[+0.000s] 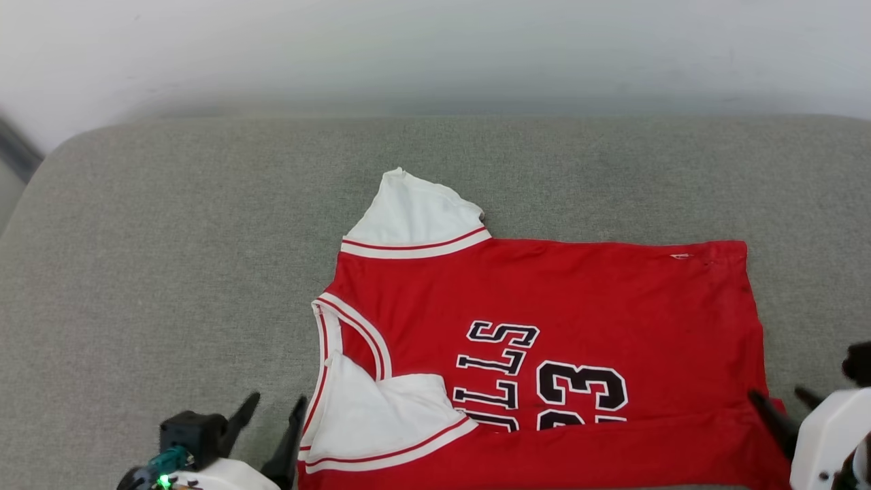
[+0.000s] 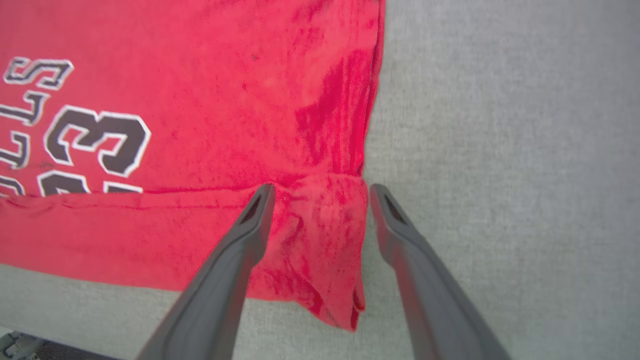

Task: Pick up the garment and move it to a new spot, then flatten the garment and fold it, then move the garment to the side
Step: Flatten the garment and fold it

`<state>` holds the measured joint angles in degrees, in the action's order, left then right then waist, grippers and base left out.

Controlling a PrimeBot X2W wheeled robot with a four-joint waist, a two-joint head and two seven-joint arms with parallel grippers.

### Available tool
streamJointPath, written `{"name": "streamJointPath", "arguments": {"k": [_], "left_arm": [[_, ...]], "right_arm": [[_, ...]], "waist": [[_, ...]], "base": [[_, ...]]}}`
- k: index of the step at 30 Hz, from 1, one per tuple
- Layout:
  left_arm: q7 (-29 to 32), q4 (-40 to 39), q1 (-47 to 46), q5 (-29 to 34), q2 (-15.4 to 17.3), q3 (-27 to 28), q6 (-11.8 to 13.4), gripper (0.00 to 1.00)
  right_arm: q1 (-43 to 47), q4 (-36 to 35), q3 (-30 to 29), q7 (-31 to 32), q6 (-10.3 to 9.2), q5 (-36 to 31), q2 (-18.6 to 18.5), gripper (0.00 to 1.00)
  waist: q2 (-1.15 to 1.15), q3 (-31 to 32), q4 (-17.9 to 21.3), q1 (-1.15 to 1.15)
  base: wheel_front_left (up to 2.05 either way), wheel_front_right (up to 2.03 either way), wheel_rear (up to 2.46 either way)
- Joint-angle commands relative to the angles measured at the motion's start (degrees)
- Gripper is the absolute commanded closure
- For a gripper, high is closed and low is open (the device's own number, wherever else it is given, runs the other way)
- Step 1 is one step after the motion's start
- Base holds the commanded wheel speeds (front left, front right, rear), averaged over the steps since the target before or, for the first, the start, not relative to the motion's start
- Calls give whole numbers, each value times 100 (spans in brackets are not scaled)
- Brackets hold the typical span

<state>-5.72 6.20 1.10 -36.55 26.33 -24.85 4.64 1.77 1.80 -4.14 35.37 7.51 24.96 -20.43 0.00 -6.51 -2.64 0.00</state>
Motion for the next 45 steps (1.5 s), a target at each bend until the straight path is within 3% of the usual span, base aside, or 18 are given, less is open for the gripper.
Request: {"name": "streamJointPath", "arguments": {"k": [1,5,11,17,21,28,32,36,40,45], "left_arm": [[-81,-25,-67,47,-14,28,-19,0],[-733,-144,-217,223,-85,282,63,0],[-951,-616,-278,694,-386,873,-20,0],[-951,-1231,17,1376,-1048,1627,-397,0],[-952,-1208,158,1713,-1383,1863,-705,0],[-947,-1219,-28,2033,-1733,2193,-1047,0],[-947,-1056,-371,2006,-1635,2133,-1162,0],[-669,-745,-1087,1920,-1176,1824,-1202,0],[96,-464,-2035,1455,-632,1522,-1205,0],[1599,84,-3236,787,159,1296,-1208,0]], "right_arm": [[-84,-48,-30,-62,-4,24,24,0],[-275,-399,-121,-727,-4,122,57,0],[-422,-708,-27,-1885,-3,-77,202,0],[-475,-680,321,-3236,-3,-263,133,0],[-500,-508,411,-3952,-3,-381,301,0],[-618,-437,430,-4595,-3,-591,512,0],[-693,-493,383,-4672,-3,-695,591,0],[-798,-583,359,-4678,-3,-754,616,0],[-943,-641,385,-4687,-3,-766,655,0],[-1116,-580,539,-4751,-3,-707,738,0]], "waist": [[0,25,8,0],[0,118,56,0],[0,197,130,0],[0,195,205,0],[0,190,252,0],[0,-39,409,0],[0,-283,552,0],[0,-617,752,0],[0,-970,994,0],[0,-1455,1367,0]], "base": [[0,0,0],[0,0,0],[0,0,0],[0,0,0],[0,0,0],[0,0,0],[0,0,0],[0,0,0],[0,0,0],[0,0,0]]}}
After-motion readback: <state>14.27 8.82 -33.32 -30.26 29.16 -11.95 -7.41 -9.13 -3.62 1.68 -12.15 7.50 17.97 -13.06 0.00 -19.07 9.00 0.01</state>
